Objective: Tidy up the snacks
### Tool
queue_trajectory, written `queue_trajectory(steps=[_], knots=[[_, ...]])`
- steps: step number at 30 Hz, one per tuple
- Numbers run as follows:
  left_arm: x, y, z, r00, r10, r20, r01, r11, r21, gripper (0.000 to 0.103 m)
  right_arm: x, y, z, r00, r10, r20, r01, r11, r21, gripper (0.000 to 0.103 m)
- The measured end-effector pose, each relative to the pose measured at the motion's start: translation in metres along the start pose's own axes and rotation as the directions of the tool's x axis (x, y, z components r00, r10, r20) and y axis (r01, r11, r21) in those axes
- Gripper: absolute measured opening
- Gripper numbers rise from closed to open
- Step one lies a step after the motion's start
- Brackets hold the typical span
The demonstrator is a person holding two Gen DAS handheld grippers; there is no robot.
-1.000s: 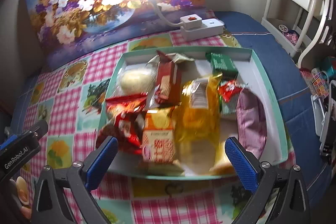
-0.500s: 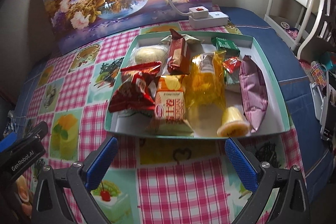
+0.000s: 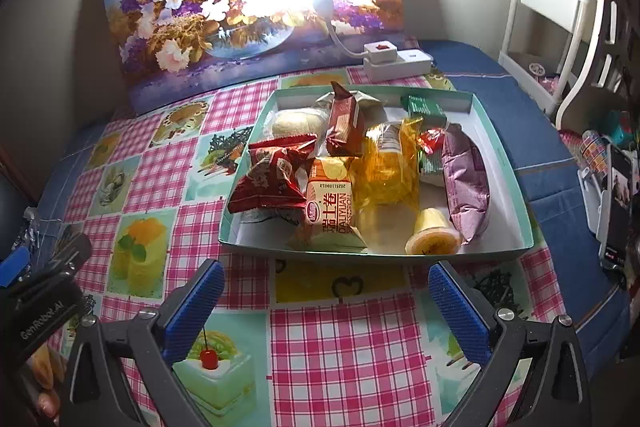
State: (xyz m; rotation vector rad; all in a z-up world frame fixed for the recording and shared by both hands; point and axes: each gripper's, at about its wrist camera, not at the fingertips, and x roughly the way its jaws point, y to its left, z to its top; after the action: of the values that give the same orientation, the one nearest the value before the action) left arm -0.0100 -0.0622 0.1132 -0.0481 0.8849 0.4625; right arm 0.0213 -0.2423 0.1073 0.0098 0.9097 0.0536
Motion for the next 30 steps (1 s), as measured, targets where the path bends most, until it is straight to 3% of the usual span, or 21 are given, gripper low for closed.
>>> queue_trajectory(steps=[10, 30], knots=[[0.002, 0.003, -0.002, 1.000, 0.001, -0.018, -0.001, 1.000, -0.023, 0.102, -0.009, 0.000, 0.002, 0.999, -0.005, 0.045, 0.005, 1.000, -0.005, 0.103], [0.019, -0.006, -0.003, 0.992, -0.060, -0.111, 0.061, 0.998, 0.001, 0.102, 0.011, -0.004, 0.000, 0.999, -0.017, -0.041, 0.018, 1.000, 0.014, 0.103]])
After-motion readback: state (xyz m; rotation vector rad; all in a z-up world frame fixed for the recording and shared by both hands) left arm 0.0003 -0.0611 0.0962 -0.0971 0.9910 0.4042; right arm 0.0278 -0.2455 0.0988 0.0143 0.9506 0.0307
